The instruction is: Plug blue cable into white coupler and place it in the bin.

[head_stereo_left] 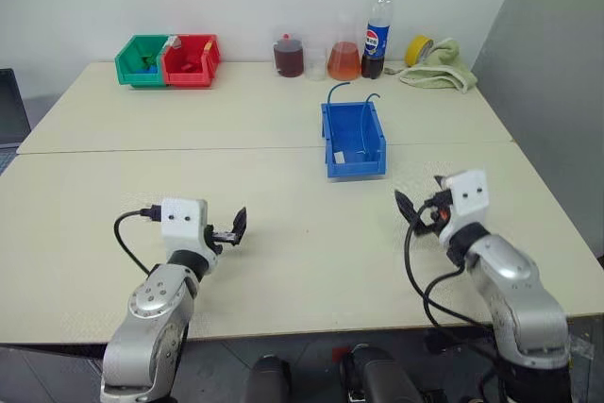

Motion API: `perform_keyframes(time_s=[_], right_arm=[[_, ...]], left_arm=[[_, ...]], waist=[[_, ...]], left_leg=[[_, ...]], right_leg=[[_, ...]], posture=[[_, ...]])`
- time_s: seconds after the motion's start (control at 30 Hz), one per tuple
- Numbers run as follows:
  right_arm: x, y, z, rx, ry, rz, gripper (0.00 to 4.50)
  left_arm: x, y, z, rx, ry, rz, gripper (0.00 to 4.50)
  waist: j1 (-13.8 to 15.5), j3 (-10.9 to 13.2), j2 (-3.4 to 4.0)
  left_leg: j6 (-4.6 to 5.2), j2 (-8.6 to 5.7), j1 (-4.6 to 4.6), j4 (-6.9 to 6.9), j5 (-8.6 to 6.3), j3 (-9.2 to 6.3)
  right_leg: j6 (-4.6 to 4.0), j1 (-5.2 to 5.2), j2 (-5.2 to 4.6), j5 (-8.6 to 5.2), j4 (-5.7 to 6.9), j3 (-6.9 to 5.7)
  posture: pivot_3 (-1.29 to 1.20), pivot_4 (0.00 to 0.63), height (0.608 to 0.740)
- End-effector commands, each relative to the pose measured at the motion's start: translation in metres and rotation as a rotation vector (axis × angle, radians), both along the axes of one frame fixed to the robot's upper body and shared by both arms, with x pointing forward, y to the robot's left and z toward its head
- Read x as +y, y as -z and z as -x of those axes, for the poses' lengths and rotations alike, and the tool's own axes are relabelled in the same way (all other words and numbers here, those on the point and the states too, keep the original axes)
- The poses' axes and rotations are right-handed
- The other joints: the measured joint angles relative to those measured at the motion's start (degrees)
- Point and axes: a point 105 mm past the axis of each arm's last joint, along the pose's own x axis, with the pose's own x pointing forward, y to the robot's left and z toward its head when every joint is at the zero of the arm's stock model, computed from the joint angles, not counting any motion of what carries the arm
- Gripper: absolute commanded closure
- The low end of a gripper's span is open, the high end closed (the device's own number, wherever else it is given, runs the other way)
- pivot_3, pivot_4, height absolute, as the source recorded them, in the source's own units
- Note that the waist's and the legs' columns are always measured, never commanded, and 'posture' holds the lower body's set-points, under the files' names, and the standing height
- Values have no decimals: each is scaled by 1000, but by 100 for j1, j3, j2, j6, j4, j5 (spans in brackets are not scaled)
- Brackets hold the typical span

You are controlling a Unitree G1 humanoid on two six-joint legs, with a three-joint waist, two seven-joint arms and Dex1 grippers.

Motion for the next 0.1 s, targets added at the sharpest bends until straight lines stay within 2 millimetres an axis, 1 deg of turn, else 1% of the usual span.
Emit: perform_keyframes(time_s=[0.03,0.1], right_arm=[[-4,0,5,-65,76,-29,11],[-5,5,3,-63,98,-45,11]], left_arm=[[-4,0,8,-40,-44,-2,0],[-2,4,10,-40,-71,9,0]], waist=[[1,0,0],[-1,1,-1]], left_leg=[[0,0,7,-1,0,-2],[0,0,14,-2,0,1]], right_leg=[[0,10,0,0,-2,-1],[-1,18,0,-1,-8,0]], posture=[[0,150,740],[0,150,740]])
